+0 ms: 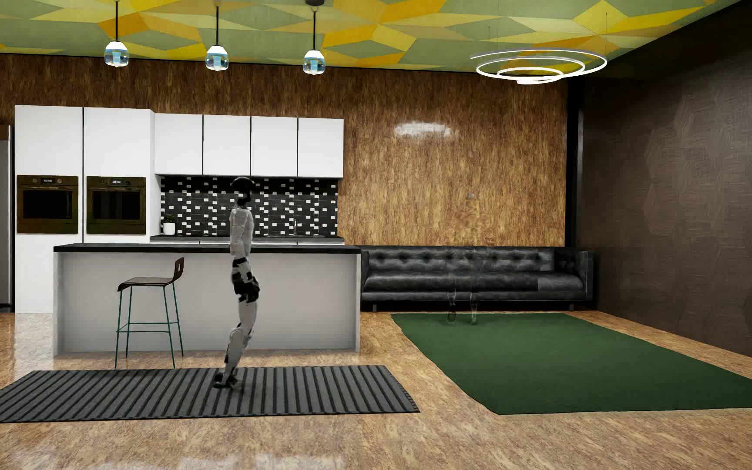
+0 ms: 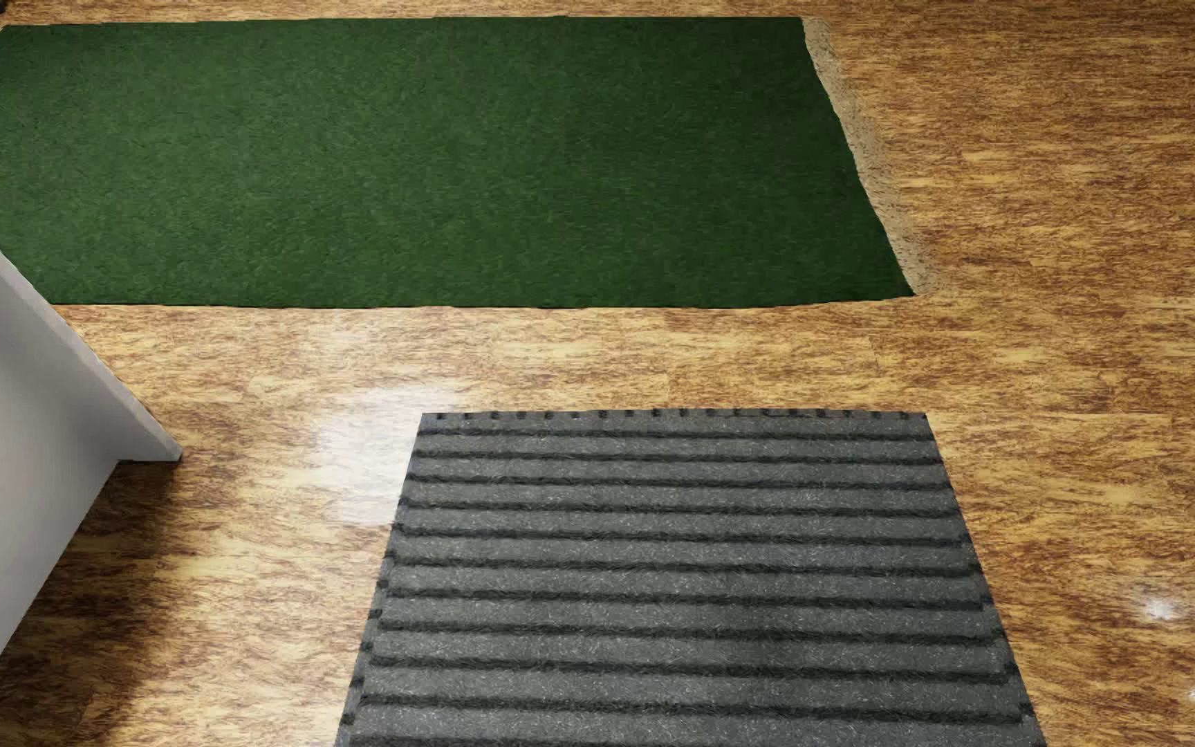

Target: Walk towards the sofa

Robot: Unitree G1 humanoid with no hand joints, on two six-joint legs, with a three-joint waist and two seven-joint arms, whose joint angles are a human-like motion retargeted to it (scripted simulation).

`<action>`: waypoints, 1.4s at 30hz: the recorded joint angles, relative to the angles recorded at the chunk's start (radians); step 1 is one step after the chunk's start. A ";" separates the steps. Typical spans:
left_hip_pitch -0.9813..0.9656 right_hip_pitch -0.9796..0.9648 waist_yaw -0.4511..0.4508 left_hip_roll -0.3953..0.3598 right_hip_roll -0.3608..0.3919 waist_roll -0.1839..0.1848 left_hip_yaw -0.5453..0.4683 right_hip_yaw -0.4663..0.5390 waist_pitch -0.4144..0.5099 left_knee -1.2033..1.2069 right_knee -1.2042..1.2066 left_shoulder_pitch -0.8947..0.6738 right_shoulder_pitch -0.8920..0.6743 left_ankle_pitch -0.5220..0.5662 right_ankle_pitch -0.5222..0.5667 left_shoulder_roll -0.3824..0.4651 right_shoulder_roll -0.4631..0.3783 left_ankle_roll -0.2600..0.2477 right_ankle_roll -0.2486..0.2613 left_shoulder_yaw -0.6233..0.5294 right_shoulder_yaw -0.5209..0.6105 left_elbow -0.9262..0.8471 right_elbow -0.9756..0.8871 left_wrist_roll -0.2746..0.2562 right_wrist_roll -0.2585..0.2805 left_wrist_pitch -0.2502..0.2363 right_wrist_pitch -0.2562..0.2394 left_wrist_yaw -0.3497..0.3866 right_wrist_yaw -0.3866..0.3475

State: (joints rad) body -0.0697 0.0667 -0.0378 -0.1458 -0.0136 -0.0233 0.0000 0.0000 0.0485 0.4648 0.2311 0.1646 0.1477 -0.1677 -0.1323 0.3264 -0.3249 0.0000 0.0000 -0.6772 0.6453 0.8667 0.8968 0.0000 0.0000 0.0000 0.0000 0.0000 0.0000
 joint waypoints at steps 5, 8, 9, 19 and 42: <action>0.015 -0.156 -0.011 -0.034 -0.013 -0.013 0.000 0.000 0.023 0.037 0.455 0.000 0.055 -0.042 -0.217 0.013 -0.007 0.000 0.000 0.017 -0.075 -0.061 -0.004 0.000 0.000 0.000 0.000 0.000 0.000; 0.113 -0.310 -0.096 -0.018 -0.031 -0.019 0.000 0.000 0.064 0.030 0.706 -0.044 0.095 -0.115 -0.174 0.032 0.015 0.000 0.000 -0.024 -0.089 -0.068 0.013 0.000 0.000 0.000 0.000 0.000 0.000; 0.117 -0.387 -0.137 -0.005 -0.031 0.000 0.000 0.000 0.055 0.014 0.689 -0.070 0.102 -0.142 -0.168 0.025 0.008 0.000 0.000 -0.017 -0.079 -0.060 0.017 0.000 0.000 0.000 0.000 0.000 0.000; 0.430 -0.668 -0.321 0.104 -0.039 0.048 0.000 0.000 0.075 0.006 0.590 -0.123 0.145 -0.199 0.006 0.017 -0.014 0.000 0.000 -0.005 -0.058 -0.034 0.128 0.000 0.000 0.000 0.000 0.000 0.000; -0.015 -0.233 -0.023 -0.041 -0.114 -0.074 0.000 0.000 0.078 0.124 1.129 0.051 0.137 0.113 -0.175 0.050 0.012 0.000 0.000 -0.076 -0.159 0.010 0.015 0.000 0.000 0.000 0.000 0.000 0.000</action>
State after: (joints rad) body -0.0846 -0.1662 -0.0607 -0.1873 -0.1271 -0.0976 0.0000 0.0000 0.1262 0.5892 1.3597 0.2157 0.2845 -0.0548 -0.3078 0.3762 -0.3124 0.0000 0.0000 -0.7531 0.4867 0.8764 0.9119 0.0000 0.0000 0.0000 0.0000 0.0000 0.0000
